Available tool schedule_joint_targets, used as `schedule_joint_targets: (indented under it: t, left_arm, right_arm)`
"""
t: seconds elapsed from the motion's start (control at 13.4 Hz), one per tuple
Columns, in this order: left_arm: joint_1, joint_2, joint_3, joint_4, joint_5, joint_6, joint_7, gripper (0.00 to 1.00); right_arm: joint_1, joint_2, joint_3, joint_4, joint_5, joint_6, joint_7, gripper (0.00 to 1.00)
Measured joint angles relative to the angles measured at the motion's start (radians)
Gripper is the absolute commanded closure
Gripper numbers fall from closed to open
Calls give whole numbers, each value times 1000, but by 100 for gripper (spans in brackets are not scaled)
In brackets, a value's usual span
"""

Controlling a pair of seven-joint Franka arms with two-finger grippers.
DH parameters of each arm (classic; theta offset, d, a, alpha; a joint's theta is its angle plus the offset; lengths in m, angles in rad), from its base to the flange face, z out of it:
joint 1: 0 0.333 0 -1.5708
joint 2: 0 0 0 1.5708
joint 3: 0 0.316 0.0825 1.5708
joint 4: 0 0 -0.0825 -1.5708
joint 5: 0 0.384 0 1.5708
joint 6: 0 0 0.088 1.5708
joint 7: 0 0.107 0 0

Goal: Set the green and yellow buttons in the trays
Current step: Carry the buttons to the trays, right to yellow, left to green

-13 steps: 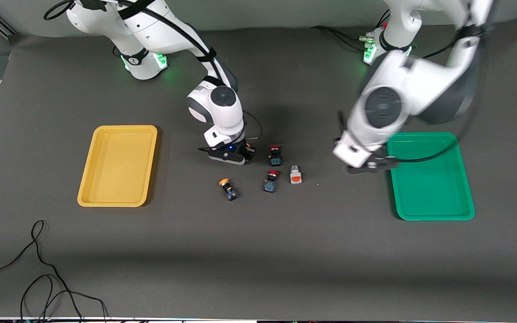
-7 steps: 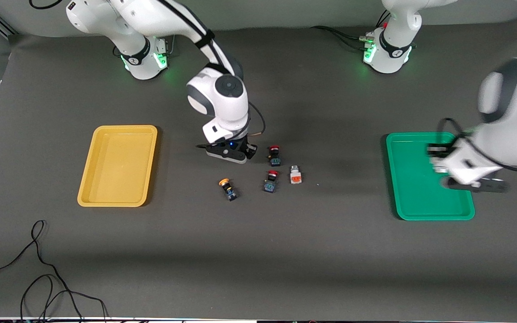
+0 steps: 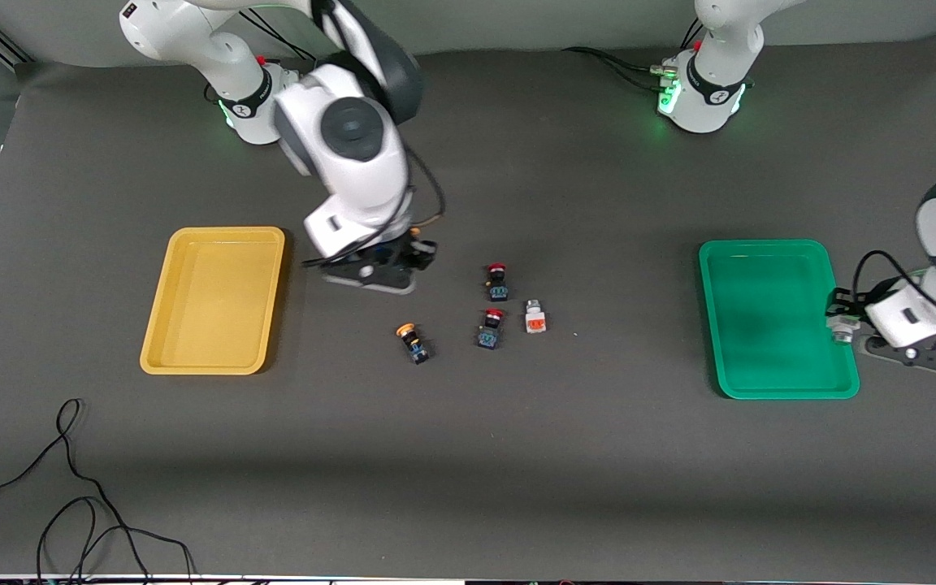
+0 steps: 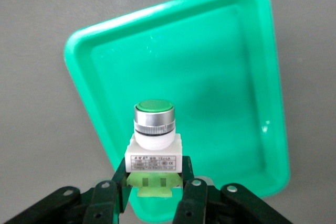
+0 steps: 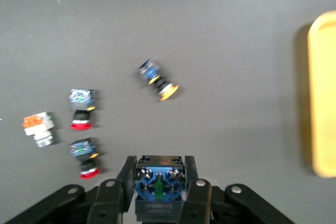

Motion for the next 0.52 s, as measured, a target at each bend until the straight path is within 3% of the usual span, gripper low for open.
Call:
schedule_joint_targets:
  t: [0.22,0.52]
  left_arm:
    - [6,22,19,-93,21,140,-3,100]
    - [27,83,42,-117,24,184,-111,100]
  right_arm:
    - [-7,-21,-177,-9,18,-48,-340,71]
    - [-17,-72,-419,-109,84,-54,-720,71]
